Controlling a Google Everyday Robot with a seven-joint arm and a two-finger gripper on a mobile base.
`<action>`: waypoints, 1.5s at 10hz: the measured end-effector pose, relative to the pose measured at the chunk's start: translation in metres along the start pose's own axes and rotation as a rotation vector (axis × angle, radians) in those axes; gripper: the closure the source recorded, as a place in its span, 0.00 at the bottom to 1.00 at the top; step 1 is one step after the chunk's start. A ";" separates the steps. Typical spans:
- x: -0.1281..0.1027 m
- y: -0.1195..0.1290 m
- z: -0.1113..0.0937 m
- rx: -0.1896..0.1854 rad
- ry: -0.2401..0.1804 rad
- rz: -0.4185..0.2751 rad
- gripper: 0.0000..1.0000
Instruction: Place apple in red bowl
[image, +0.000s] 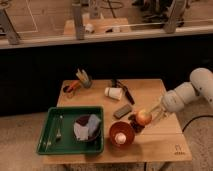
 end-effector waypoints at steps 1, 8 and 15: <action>-0.001 -0.001 0.008 -0.006 -0.017 0.007 1.00; -0.018 0.001 0.075 -0.132 -0.159 0.007 0.90; -0.012 0.001 0.073 0.020 -0.153 0.192 0.22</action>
